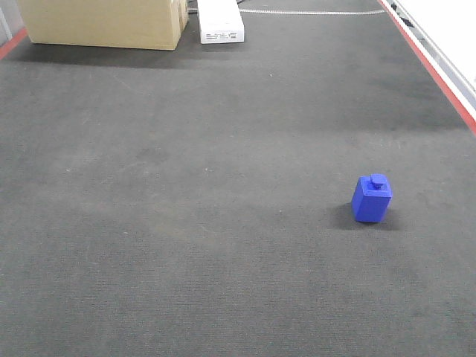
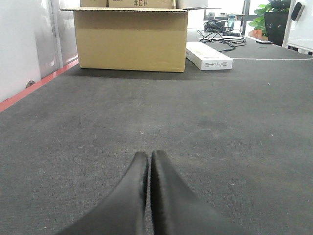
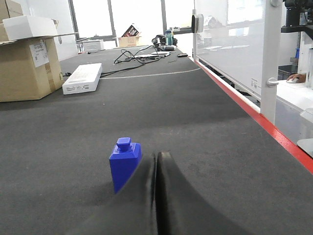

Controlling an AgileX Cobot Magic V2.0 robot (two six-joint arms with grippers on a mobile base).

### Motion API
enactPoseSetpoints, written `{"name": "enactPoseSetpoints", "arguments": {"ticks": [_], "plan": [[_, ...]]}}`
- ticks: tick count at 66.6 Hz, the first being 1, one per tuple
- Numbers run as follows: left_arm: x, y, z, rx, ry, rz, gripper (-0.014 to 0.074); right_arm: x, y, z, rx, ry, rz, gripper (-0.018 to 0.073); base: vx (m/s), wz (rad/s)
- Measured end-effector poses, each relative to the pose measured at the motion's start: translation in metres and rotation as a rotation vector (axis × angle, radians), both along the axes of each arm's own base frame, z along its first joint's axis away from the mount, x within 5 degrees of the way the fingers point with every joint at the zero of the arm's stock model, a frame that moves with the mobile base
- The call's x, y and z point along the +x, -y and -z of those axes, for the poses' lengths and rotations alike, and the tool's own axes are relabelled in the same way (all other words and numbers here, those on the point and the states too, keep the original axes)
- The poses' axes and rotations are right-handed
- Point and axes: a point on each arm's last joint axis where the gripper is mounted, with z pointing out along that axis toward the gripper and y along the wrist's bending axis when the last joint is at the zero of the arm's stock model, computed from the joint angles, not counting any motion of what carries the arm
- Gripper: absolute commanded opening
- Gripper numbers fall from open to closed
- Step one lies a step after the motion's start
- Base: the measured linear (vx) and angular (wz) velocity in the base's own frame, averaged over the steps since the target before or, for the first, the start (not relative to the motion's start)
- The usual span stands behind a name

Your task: Pour parts from conveyor to right shelf

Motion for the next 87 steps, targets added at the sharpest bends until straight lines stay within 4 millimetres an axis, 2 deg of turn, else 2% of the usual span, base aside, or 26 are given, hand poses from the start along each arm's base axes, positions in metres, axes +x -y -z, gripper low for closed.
{"name": "enactPoseSetpoints", "arguments": {"ticks": [68,78,87], "plan": [[0.000,0.000,0.000,0.000,0.000,0.000,-0.0006,0.000,0.000,-0.001,-0.001,0.015,0.000,-0.0009,0.00,0.00],[0.000,0.000,0.000,0.000,0.000,0.000,-0.0006,-0.001,0.000,-0.008,-0.005,0.087,0.002,-0.0009,0.00,0.00],[0.000,0.000,0.000,0.000,0.000,0.000,-0.0006,-0.004,0.000,-0.025,-0.017,0.276,0.007,-0.0007,0.00,0.00]]}}
